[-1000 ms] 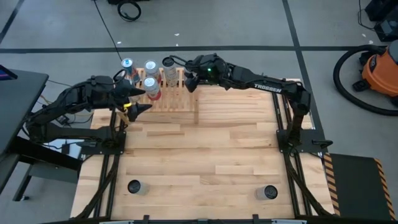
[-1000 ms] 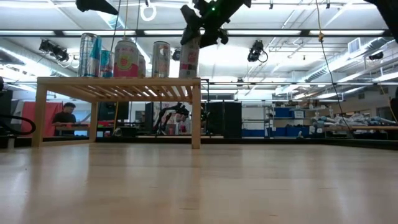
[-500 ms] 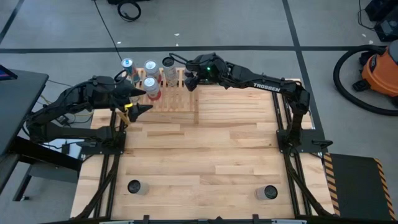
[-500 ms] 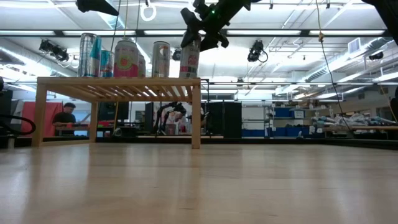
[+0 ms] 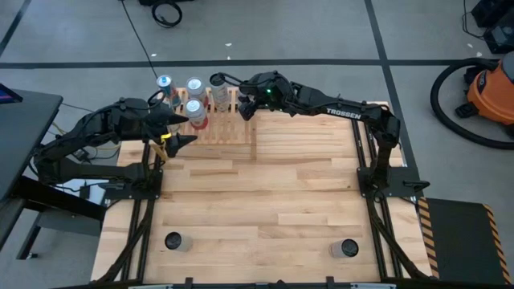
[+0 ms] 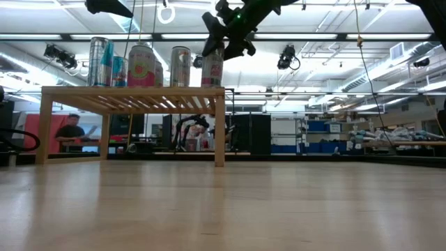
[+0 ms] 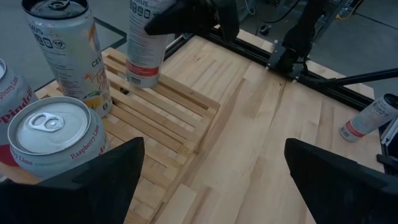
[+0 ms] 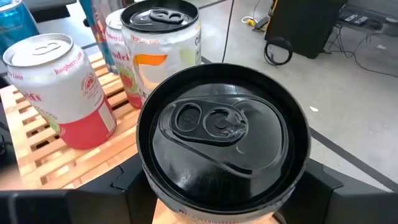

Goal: Place canned beverage on shelf
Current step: Put the top white and pink soda can on the shelf

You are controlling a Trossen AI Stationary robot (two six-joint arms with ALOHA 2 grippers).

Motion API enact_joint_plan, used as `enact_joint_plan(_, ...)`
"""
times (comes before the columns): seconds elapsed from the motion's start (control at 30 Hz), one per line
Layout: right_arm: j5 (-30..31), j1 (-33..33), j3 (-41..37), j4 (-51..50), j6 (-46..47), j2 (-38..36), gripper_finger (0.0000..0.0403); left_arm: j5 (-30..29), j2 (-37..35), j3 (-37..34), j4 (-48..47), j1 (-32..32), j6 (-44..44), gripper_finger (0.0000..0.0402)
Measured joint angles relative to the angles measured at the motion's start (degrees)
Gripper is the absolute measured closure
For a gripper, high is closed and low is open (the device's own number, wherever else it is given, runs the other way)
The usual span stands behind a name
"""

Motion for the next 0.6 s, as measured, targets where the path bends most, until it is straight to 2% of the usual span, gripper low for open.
enact_joint_plan(0.2, -0.9, -0.4, -0.1, 0.5, -1.4, 0.0, 0.0137, 0.0, 0.0, 0.0, 0.0, 0.0, 0.0, 0.0012)
enact_joint_plan(0.6, -3.7, -1.3, -0.1, 0.9, 0.1, -0.2, 0.0091, 0.0, 0.0, 0.0, 0.0, 0.0, -0.2, 0.0012)
